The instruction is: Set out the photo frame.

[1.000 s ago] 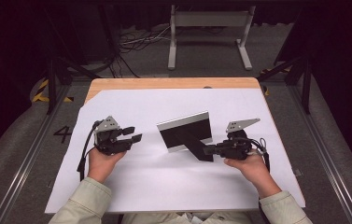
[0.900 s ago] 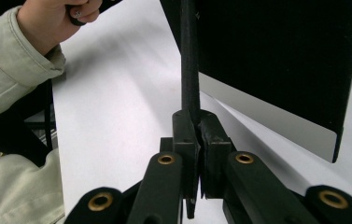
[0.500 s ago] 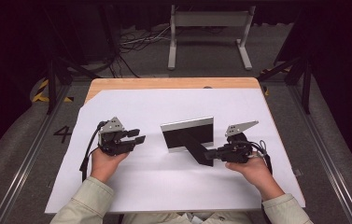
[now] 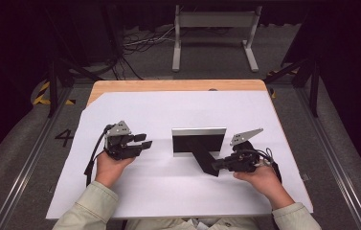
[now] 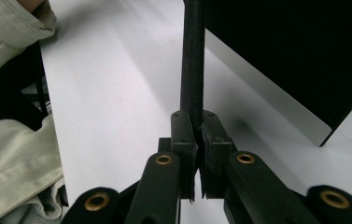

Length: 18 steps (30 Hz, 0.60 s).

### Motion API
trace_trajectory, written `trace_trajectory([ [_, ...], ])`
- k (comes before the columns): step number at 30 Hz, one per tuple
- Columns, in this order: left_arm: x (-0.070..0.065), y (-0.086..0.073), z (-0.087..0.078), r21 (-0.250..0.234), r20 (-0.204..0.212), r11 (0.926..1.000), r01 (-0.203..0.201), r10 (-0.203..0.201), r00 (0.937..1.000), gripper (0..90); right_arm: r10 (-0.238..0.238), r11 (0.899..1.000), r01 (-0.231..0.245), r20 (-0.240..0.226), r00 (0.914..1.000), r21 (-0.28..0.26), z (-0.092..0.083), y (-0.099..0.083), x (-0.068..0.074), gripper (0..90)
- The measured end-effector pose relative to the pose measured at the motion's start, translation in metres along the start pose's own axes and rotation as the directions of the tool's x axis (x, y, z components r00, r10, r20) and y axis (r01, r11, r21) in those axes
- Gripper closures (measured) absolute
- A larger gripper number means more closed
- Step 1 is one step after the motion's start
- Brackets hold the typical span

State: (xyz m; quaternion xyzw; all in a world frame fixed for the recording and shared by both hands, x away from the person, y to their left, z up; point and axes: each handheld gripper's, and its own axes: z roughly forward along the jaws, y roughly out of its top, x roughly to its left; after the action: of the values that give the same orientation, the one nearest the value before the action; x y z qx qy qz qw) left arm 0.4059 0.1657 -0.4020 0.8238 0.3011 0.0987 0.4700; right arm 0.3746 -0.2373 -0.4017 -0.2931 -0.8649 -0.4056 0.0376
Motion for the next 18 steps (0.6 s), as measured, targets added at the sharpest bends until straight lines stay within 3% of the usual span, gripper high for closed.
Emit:
trace_trajectory([
  [18, -0.001, 0.001, 0.004, 0.010, -0.003, 1.0000, 0.000, 0.000, 1.0000, 60.1, -0.048, 0.998, 0.046, 0.043, 0.9979, 0.047, 0.006, -0.010, 0.012, 86.4],
])
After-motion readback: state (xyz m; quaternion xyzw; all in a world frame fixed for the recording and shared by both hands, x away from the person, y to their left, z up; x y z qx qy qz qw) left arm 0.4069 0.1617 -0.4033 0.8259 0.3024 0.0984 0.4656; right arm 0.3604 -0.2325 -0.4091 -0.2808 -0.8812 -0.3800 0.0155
